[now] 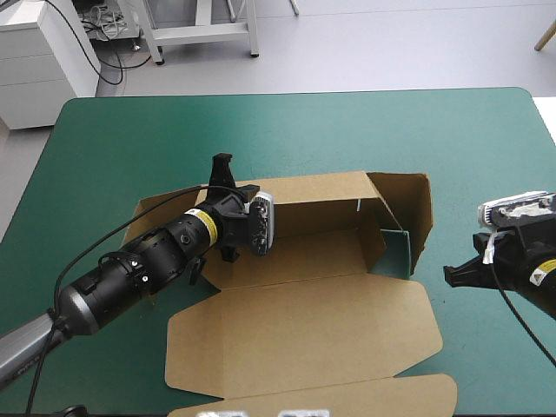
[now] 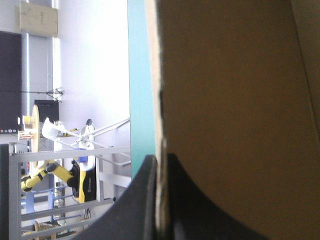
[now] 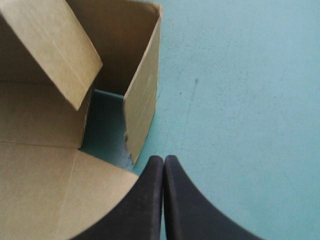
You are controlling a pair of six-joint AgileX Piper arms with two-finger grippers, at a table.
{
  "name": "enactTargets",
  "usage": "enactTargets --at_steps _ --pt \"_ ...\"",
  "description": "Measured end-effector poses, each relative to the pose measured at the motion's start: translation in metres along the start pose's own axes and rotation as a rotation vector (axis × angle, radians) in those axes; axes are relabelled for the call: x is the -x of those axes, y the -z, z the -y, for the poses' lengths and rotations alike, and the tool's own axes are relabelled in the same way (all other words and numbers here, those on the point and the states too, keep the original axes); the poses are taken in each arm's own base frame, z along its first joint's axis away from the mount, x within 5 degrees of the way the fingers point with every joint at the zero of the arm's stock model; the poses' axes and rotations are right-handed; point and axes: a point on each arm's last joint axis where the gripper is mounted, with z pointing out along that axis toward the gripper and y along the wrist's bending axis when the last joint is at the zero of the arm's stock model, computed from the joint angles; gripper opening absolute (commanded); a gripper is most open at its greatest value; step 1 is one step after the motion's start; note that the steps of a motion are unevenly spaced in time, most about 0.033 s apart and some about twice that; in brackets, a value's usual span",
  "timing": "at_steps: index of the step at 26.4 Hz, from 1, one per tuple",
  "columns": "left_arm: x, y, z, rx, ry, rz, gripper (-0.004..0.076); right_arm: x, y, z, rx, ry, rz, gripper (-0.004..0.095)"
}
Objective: Fold the box
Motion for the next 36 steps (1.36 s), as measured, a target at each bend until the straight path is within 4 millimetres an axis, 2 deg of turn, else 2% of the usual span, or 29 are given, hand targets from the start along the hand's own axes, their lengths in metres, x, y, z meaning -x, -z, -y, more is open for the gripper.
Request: enactTargets --at_steps 6,17,20,22,27,29,33,36 --pt "0.001 -0.002 0.010 0.029 -0.067 0.065 -0.0008 0.013 0.018 0.001 -0.006 0.000 0.048 -0.0016" --pt "0.001 -0.003 0.024 0.027 -0.092 0.111 -0.0008 0.016 0.025 0.001 -0.004 -0.008 0.038 -0.0007" --pt "0.001 -0.002 0.027 0.028 -0.095 0.122 -0.0008 0.021 0.032 0.002 -0.006 -0.007 0.059 0.0078" --pt "0.001 -0.002 0.027 0.030 -0.095 0.126 -0.0008 0.026 0.039 0.002 -0.010 -0.006 0.087 0.0198" --pt "0.001 -0.002 0.027 0.031 -0.095 0.129 -0.0008 0.044 0.059 0.004 -0.023 -0.003 0.174 0.0595" --pt "0.001 -0.002 0.027 0.031 -0.095 0.129 -0.0008 0.053 0.064 0.005 -0.027 -0.001 0.199 0.0681" --pt "0.001 -0.004 0.028 0.025 -0.096 0.127 -0.0008 0.075 0.066 0.008 -0.031 0.000 0.229 0.0708" --pt "0.001 -0.007 0.030 0.019 -0.099 0.126 -0.0008 0.106 0.045 0.014 -0.027 -0.001 0.203 0.0705"
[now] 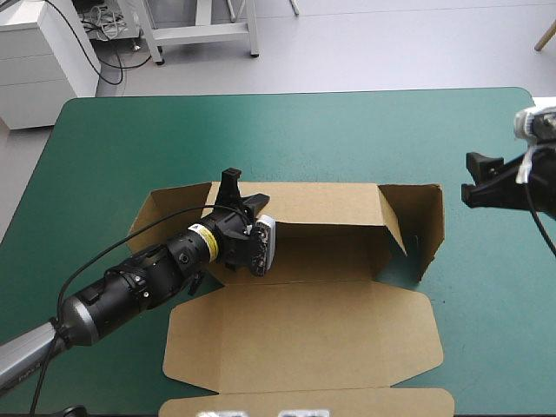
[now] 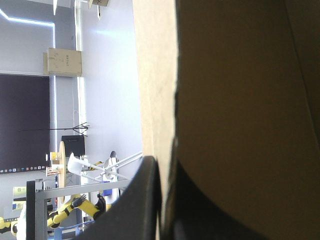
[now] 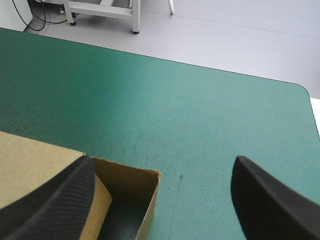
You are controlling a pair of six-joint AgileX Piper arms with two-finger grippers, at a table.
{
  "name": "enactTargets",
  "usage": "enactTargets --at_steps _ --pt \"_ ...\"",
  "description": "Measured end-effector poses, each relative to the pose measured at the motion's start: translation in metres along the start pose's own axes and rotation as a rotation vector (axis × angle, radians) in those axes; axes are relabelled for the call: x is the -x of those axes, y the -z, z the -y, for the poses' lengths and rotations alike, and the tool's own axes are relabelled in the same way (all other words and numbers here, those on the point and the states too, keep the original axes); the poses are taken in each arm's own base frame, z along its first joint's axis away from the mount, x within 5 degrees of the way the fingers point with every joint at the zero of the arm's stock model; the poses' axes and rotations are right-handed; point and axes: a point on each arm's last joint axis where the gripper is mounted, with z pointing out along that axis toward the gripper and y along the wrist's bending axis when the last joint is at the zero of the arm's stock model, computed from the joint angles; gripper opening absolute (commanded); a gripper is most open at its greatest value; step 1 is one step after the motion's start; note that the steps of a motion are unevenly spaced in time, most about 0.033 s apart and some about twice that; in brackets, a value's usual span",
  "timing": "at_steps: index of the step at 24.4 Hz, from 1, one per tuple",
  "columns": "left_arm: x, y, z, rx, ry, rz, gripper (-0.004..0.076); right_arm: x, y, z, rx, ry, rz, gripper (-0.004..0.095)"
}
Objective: Fold the box
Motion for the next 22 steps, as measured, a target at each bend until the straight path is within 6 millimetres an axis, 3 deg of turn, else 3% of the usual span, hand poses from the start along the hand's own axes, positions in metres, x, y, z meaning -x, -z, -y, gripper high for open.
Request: enactTargets --at_steps 3,7,10,13,18,22 --pt "0.000 0.000 0.000 0.002 0.000 0.002 -0.0008 0.017 -0.034 0.003 0.016 -0.005 -0.065 0.0705" --pt "0.000 -0.001 0.000 0.003 -0.003 0.005 -0.0008 0.033 -0.113 0.003 0.090 -0.048 -0.177 0.0705" --pt "0.000 -0.001 0.000 0.003 -0.004 0.005 -0.0008 0.036 -0.151 0.003 0.122 -0.069 -0.230 0.0703" --pt "0.000 -0.001 0.000 0.004 -0.004 0.006 -0.0008 0.029 -0.199 0.002 0.149 -0.088 -0.317 0.0703" --pt "0.000 -0.001 0.000 0.004 -0.004 0.006 -0.0008 0.007 -0.250 0.001 0.167 -0.102 -0.438 0.0703" --pt "0.000 -0.001 0.000 0.005 -0.004 0.007 -0.0008 -0.013 -0.277 -0.001 0.178 -0.124 -0.544 0.0699"
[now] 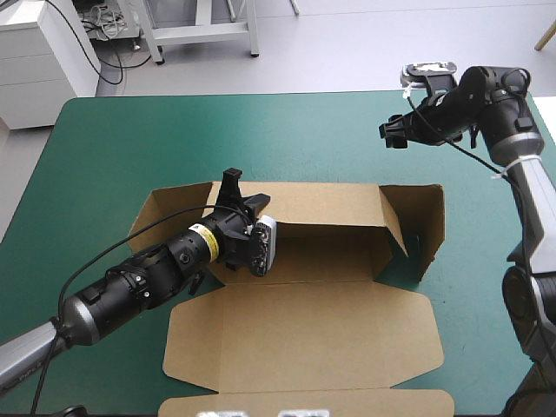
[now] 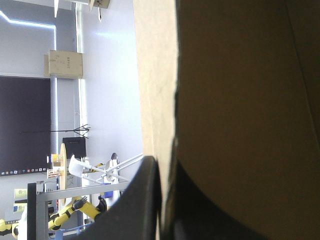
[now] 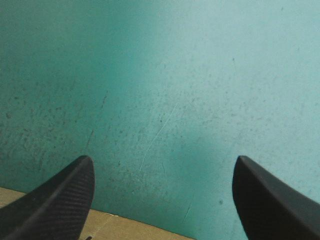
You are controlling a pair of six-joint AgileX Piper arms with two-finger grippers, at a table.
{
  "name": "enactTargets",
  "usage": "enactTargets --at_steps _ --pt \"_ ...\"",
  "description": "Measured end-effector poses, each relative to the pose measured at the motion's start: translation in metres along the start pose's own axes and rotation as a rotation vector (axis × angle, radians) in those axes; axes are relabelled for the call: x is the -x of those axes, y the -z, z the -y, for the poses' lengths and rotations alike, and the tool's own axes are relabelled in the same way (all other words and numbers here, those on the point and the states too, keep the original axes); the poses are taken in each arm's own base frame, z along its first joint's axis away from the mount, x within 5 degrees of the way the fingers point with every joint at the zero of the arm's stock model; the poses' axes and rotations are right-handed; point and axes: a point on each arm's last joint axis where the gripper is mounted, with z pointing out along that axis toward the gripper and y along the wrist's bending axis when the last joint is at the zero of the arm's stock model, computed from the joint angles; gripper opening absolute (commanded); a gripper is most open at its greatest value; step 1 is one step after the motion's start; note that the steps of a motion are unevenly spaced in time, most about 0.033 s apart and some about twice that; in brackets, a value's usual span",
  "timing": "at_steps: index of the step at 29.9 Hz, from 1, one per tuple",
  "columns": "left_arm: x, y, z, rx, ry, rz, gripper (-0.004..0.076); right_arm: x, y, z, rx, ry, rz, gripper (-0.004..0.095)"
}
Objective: Fold the box
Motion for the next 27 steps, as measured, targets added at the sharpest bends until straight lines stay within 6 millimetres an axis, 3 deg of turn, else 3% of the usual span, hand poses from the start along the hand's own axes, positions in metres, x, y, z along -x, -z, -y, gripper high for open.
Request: enactTargets --at_steps 3,11,15,27 --pt "0.000 0.000 0.000 0.001 -0.001 0.001 -0.0008 -0.002 -0.012 0.002 0.005 -0.008 -0.046 0.0699" --pt "0.000 0.000 0.000 0.001 0.000 0.001 -0.0008 -0.007 -0.016 0.002 0.010 -0.041 -0.067 0.0699" --pt "0.000 0.000 0.000 0.000 0.000 0.001 -0.0008 -0.019 -0.017 0.001 0.016 -0.046 -0.105 0.0699" --pt "0.001 0.000 -0.001 0.006 0.032 0.005 -0.0008 -0.060 0.016 -0.005 -0.007 -0.004 -0.124 0.0699"
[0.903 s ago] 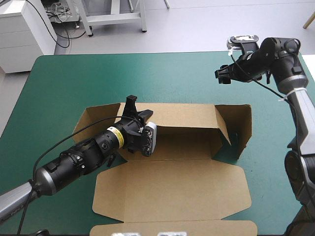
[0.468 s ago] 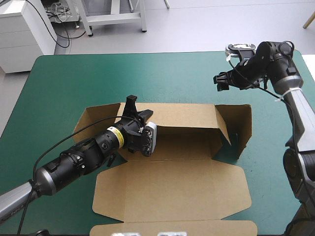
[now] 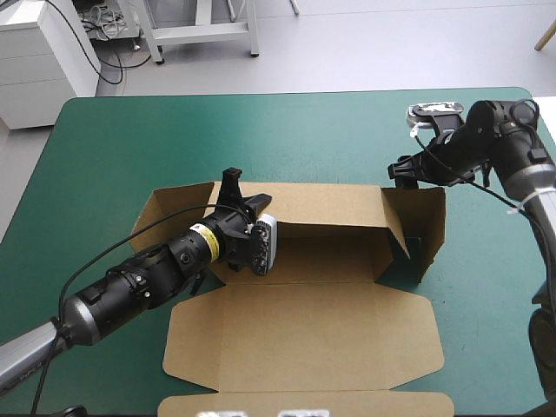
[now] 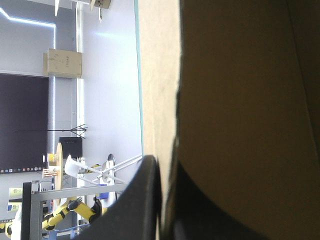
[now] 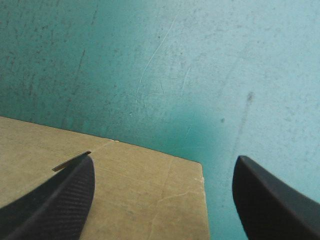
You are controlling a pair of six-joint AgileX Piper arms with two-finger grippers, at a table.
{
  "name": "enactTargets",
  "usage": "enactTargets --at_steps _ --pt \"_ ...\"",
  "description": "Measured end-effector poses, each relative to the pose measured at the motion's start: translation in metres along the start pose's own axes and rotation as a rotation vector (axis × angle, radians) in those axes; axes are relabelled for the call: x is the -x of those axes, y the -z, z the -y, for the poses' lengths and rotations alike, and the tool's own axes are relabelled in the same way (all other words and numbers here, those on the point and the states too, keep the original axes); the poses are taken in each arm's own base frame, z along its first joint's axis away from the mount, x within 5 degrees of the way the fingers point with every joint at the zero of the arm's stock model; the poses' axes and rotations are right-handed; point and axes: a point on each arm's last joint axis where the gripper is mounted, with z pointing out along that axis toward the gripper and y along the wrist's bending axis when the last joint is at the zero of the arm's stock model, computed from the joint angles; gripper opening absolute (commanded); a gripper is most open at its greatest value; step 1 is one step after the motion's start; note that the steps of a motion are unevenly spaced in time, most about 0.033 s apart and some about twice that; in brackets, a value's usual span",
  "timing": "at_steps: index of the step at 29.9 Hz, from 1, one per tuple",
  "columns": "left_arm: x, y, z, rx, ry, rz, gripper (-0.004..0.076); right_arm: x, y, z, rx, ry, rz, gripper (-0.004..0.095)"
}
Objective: Fold the box
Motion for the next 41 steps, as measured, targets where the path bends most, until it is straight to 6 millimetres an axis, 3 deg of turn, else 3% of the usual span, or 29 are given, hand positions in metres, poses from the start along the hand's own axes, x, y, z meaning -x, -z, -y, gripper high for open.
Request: enactTargets --at_steps 9,26,35,41 --pt "0.002 -0.001 -0.002 0.016 0.006 0.026 -0.0008 -0.012 0.026 -0.004 -0.019 0.021 0.054 0.0699" --pt "0.003 -0.003 -0.009 0.012 0.027 -0.005 -0.0008 -0.017 0.025 -0.004 -0.015 0.020 0.022 0.0699" --pt "0.003 -0.003 -0.010 0.014 0.046 -0.006 -0.0008 -0.053 0.014 -0.011 0.044 0.024 -0.036 0.0699" --pt "0.003 -0.003 -0.010 0.014 0.046 -0.006 -0.0008 -0.080 0.029 -0.019 0.071 0.062 0.092 0.0699"
